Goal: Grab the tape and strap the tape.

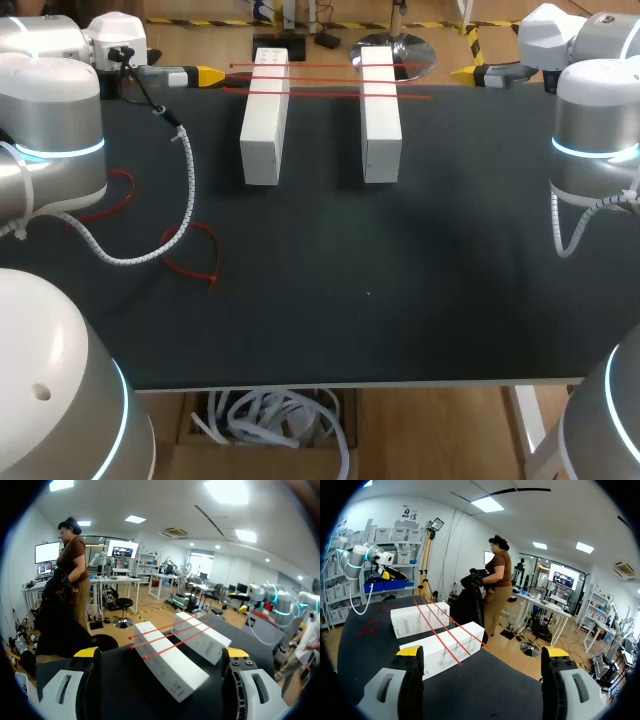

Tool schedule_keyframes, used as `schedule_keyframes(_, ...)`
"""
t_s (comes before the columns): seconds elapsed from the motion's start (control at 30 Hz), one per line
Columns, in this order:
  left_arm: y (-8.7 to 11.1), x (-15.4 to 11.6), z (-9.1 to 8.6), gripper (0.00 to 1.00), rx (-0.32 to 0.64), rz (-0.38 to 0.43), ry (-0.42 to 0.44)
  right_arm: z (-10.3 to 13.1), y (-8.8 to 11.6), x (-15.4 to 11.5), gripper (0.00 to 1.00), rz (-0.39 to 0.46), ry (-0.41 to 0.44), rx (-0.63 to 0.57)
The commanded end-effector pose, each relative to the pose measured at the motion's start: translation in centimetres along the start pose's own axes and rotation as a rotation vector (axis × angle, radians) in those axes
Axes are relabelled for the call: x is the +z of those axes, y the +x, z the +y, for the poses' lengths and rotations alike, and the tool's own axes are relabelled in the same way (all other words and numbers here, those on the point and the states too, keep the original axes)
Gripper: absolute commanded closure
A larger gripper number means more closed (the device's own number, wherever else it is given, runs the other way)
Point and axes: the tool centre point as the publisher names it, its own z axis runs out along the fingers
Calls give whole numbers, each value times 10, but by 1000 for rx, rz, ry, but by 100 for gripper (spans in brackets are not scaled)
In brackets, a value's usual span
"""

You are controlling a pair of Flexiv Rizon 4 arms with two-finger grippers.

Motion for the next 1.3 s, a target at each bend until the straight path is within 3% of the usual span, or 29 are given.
schedule_keyframes(0.03,0,1,1,0,1,-2,6,0,0,-1,0,0,0,0)
schedule_keyframes(0.8,0,2,2,0,18,4,4,0,0,-1,0,0,0,0)
schedule_keyframes(0.9,-1,5,7,0,90,59,-4,0,0,-1,0,0,0,0)
schedule_keyframes(1.13,-4,8,20,0,184,299,29,0,0,-1,0,0,0,0)
schedule_keyframes(1.3,-4,14,28,0,247,341,23,0,0,-1,0,0,0,0)
